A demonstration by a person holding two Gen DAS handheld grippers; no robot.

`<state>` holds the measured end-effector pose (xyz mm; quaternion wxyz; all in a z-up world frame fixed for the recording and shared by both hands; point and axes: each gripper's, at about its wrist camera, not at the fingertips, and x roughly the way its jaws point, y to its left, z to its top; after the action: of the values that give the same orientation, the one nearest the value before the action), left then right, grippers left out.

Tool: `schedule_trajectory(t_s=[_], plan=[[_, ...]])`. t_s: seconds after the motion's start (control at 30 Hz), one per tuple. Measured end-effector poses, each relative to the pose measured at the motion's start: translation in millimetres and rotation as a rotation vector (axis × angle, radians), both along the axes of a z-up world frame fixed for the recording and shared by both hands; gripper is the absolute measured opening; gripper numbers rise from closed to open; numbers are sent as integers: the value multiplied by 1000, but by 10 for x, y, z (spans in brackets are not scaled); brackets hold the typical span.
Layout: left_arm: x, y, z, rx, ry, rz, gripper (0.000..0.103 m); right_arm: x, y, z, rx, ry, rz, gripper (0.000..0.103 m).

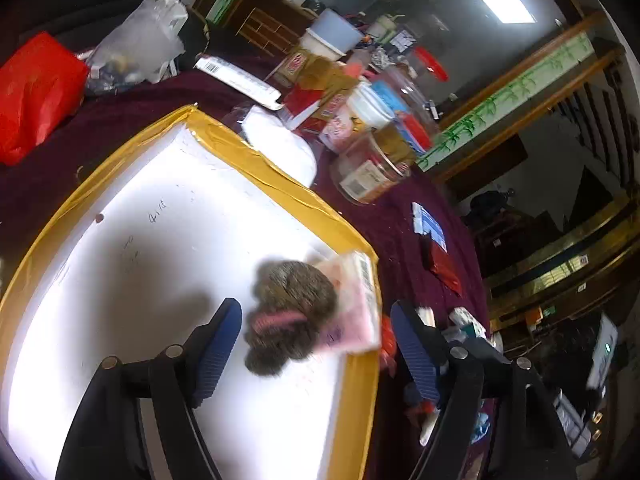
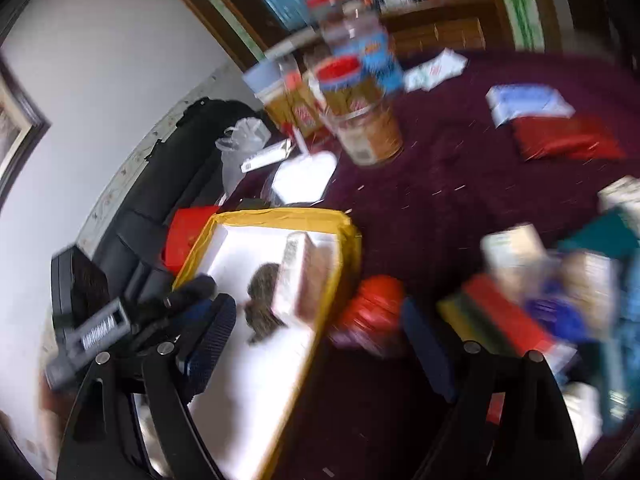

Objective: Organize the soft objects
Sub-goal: 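Lower the sock and tissue pack into the tray and open both grippers, then grasp the blue-and-white plastic bag with the left gripper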

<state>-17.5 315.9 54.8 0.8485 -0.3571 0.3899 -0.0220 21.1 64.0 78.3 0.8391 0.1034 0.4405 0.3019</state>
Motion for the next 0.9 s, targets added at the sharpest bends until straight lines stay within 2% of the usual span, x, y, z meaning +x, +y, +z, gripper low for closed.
schedule_trajectory(t_s=[0.13, 0.23, 0.37, 0.43, 0.5, 0.57, 0.63, 0.73, 0.9], plan=[[-141, -271, 157, 4, -25, -52, 87, -414, -513, 121, -41, -132, -50, 85], [-228, -571, 270, 27, -44, -118, 90, -701, -949, 137, -96, -255, -164, 85], [-273, -1082, 353, 104, -58, -227, 91, -933, -1477, 24, -211, -406, -358, 95], [-250, -1358, 327, 147, -48, -285, 91, -918, -1710, -95, -247, -405, -416, 95], [-211, -1559, 268, 167, -22, -320, 91, -893, -1911, -218, -241, -382, -464, 95], [-184, -1739, 195, 170, 11, -349, 91, -835, -2119, -340, -217, -332, -504, 95], [-132, -1867, 132, 177, 41, -361, 91, -822, -2277, -354, -141, -298, -518, 95], [-93, -1936, 108, 187, 56, -349, 91, -798, -2342, -407, -113, -262, -500, 95], [67, -1795, 118, 230, 73, -259, 91, -790, -2303, -476, -111, -218, -448, 95]])
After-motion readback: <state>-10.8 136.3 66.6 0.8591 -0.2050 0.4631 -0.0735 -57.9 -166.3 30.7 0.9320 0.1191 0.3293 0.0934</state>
